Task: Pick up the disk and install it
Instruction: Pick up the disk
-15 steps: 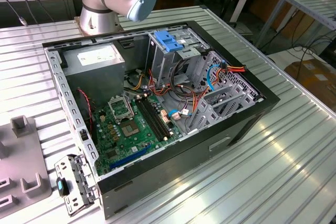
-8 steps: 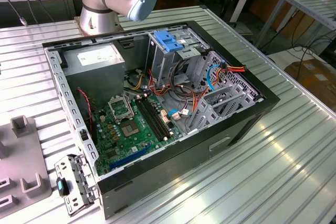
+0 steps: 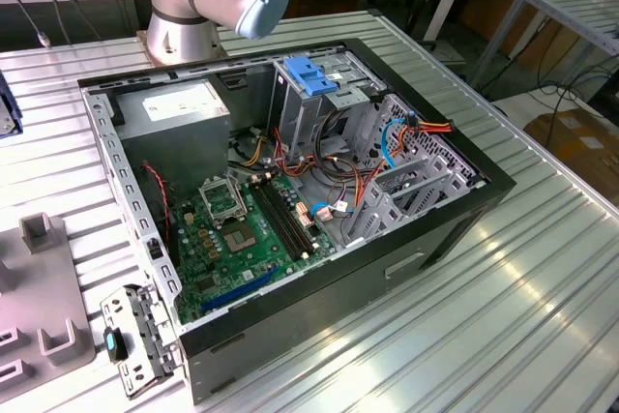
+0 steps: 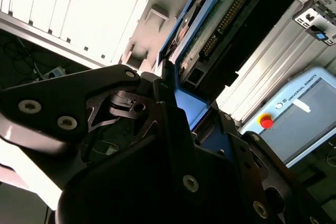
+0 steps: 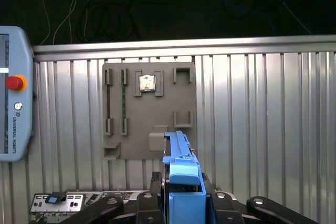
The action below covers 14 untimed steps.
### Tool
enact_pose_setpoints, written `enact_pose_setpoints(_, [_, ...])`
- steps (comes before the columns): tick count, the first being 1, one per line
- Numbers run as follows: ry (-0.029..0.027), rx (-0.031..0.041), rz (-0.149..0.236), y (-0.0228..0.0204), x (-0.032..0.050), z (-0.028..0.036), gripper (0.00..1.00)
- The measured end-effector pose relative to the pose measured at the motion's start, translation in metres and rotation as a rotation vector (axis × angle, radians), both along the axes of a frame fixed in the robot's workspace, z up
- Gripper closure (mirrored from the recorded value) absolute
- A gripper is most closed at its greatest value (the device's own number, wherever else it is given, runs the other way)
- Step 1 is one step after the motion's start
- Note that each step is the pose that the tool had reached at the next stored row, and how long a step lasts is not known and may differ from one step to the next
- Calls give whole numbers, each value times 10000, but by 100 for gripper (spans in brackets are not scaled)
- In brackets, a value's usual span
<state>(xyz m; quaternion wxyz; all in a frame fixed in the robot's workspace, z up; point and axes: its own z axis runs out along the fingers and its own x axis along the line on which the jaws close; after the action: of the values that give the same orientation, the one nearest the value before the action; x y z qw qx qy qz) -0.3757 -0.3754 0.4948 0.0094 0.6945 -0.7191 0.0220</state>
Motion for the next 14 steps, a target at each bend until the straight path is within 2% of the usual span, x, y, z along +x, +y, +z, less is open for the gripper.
enact_pose_setpoints(12, [1,0,0,-1,224,0,63])
enact_pose_setpoints(14, [0,0,0,-1,284,0,63])
